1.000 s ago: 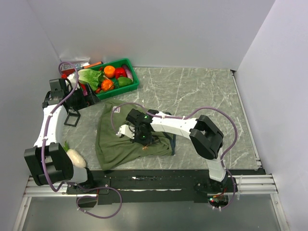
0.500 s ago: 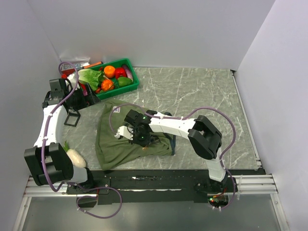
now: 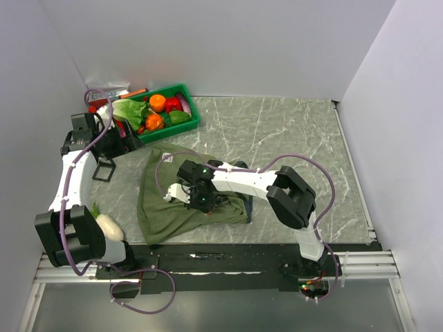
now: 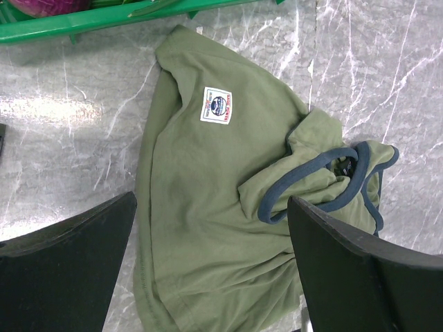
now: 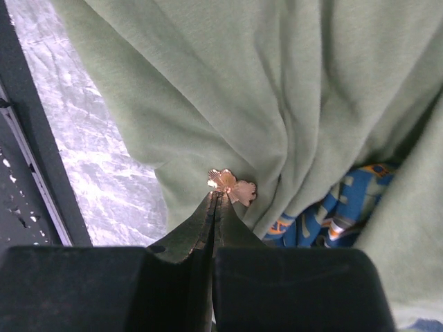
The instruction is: Remove the brooch from the garment
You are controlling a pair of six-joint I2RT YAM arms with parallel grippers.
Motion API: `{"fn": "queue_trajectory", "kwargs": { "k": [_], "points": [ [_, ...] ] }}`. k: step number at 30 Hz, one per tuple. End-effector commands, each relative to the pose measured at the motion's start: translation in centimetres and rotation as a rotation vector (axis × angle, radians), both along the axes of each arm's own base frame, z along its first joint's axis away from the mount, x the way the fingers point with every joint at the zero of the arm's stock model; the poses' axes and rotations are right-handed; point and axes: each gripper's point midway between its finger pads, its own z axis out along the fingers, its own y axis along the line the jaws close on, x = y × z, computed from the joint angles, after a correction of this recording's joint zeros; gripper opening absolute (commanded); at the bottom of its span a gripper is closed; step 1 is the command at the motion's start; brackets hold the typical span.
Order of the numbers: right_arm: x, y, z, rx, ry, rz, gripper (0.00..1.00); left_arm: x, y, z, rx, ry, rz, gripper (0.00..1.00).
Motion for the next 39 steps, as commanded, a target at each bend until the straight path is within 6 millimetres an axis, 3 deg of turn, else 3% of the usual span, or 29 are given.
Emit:
{"fn": "queue_trajectory", "kwargs": {
  "k": [1,12,22,39],
  "points": [
    [0.0,0.7,0.3,-0.001,-0.008,0.021,0.0,0.0,-0.2,1.6,-0.005,-0.046,-0.002,0.96],
    [1.0,0.9,0.4,-0.005,-0.06,0.013,0.0,0.1,-0.1,1.8,-0.005,-0.051,-0.002,0.97],
    [0.1,1.0,3.7,0.067,-0.044,0.024,0.0,0.1,-0.3,2.0,-0.01,-0.054,-0.008,0.96],
    [0.5,1.0,1.4,0.019,-0.039,0.028,0.0,0.4,0.0,1.6,-0.008,-0.047,0.0,0.96]
  ]
}}
